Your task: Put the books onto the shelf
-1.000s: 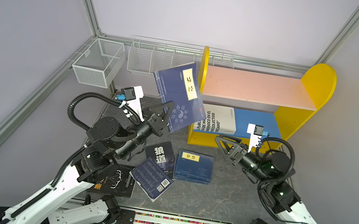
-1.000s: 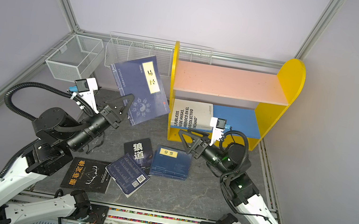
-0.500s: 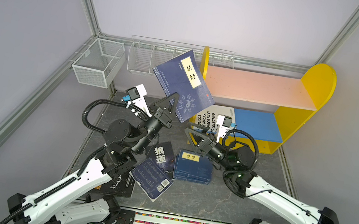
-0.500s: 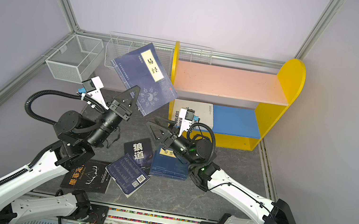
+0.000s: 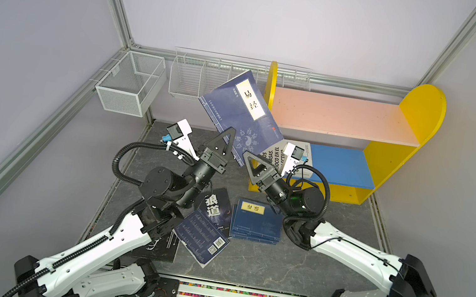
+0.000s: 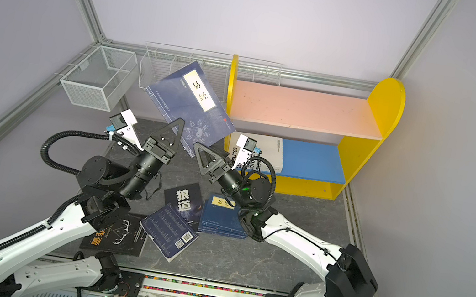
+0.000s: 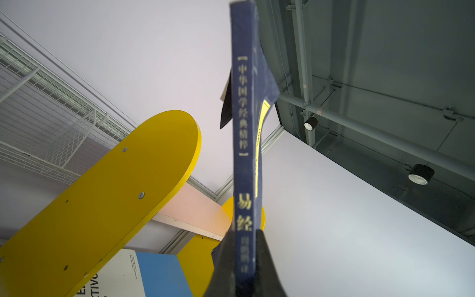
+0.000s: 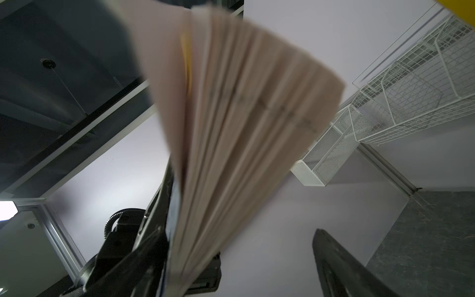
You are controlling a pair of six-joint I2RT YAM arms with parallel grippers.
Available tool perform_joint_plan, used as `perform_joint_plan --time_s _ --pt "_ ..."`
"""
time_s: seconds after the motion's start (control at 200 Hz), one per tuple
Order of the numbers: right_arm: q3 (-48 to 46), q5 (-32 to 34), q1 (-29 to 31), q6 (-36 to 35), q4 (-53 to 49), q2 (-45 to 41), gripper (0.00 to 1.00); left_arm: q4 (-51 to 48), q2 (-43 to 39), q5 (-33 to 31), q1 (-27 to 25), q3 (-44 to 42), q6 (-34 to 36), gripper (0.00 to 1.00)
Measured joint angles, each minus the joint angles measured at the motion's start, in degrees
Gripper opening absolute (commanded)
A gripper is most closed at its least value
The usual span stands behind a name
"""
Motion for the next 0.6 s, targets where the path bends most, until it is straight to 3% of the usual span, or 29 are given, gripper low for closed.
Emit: perform_joint_plan --time_s 0.145,0.25,0.36,0.47,0.605 --pt "1.29 -0.17 0.22 1.55 2.23 0.92 0.39 0.22 0.26 -0.02 0.13 -0.68 -0.5 0.0" --pt "2.82 -0.61 0.0 1.68 1.49 0.66 0.23 0.46 0.31 0.02 0.13 -0.79 -0.46 0.0" --pt "3.17 -1.31 -0.37 2.29 -0.22 -0.5 0.1 -0.2 0.48 0.57 0.37 -0.55 -0.26 0.2" --pt "3.17 -2.93 -2.78 4.59 -2.56 -1.6 0.09 -6.78 1.9 7.15 4.55 4.09 -1.99 0.37" --pt "3.23 -8.15 -8.33 8.33 -5.66 -2.05 0.09 -16.06 3.65 17.84 13.38 12.22 -4.59 0.75"
